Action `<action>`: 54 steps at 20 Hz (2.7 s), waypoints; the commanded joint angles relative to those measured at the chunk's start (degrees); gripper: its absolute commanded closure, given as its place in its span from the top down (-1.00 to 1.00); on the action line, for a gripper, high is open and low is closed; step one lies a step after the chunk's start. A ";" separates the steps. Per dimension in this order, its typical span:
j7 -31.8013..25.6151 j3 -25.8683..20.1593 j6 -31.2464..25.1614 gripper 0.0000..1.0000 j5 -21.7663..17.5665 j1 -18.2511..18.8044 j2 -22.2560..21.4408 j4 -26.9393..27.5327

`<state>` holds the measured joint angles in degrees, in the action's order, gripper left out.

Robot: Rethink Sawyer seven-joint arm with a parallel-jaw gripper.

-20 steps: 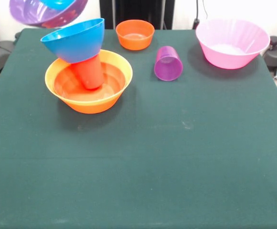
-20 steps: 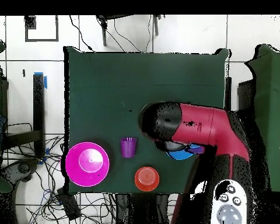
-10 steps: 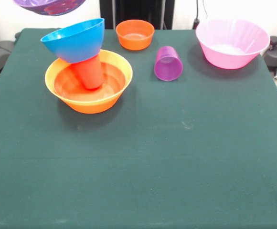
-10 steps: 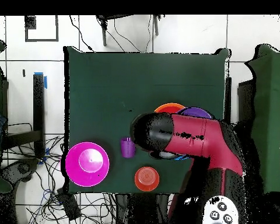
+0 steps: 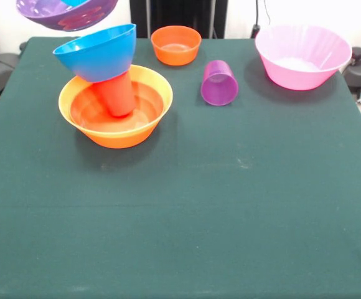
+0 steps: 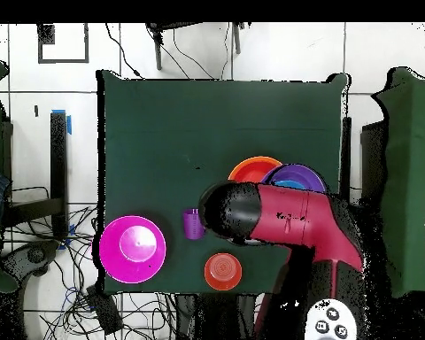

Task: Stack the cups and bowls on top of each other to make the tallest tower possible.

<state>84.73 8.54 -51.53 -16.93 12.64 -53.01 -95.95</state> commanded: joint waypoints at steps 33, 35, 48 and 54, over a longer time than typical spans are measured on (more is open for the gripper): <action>13.95 -2.43 12.68 -1.00 2.85 -0.37 5.91 -9.58; 13.92 -2.37 12.58 -1.00 3.03 -0.38 5.95 -9.62; 12.16 -3.92 14.84 -1.00 3.69 1.15 6.45 -10.64; 10.52 -4.17 14.77 -1.00 2.62 1.53 5.96 -9.78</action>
<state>89.46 9.22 -41.08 -15.30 13.61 -48.90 -104.50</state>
